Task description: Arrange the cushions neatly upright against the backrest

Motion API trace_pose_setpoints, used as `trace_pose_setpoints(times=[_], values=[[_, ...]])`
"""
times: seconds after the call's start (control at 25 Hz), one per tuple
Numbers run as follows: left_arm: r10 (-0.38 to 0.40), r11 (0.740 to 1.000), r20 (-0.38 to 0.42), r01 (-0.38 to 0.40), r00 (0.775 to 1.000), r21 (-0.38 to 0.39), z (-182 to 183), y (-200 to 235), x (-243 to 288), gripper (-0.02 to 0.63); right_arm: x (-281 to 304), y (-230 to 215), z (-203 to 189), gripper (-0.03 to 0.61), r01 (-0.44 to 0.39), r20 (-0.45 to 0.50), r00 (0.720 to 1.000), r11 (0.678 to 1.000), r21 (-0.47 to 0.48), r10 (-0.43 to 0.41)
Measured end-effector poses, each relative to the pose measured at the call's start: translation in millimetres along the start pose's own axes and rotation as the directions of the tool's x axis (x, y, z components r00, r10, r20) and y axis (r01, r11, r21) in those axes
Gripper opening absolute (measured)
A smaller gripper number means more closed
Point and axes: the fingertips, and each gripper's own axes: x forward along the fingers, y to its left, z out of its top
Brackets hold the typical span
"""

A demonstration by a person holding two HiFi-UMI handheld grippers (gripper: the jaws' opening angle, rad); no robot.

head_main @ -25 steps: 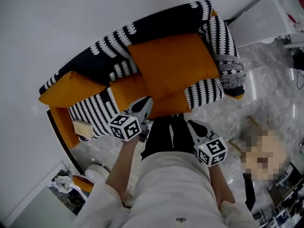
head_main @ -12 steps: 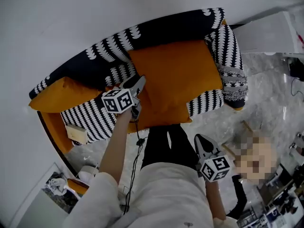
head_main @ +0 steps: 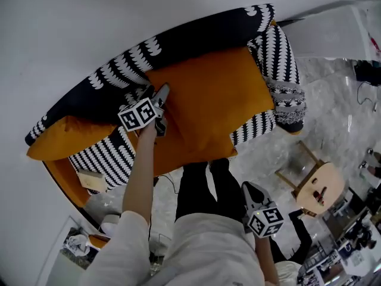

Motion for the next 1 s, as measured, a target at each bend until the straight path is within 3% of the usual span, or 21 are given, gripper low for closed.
trace_pose_setpoints(times=[0.24,0.52,0.88,1.0], values=[[0.044,0.995,0.011,-0.043,0.999,-0.086,1,32,17,0.378,7,-4,0,0.009,0.018,-0.026,1.000,1.000,0.014,-0.017],[-0.004,0.975,0.022,0.008,1.000,-0.222,1,55,34,0.407,18,1,-2,0.009,0.002,-0.048,0.999,1.000,0.030,-0.001],[-0.032,0.981,-0.051,0.022,0.998,-0.193,-7,44,54,0.403,10,-6,-3,0.009,0.002,-0.031,1.000,0.999,0.034,0.000],[-0.019,0.990,-0.054,0.011,0.998,-0.143,-4,28,50,0.340,6,-12,-3,0.009,-0.003,-0.013,1.000,0.999,0.039,0.003]])
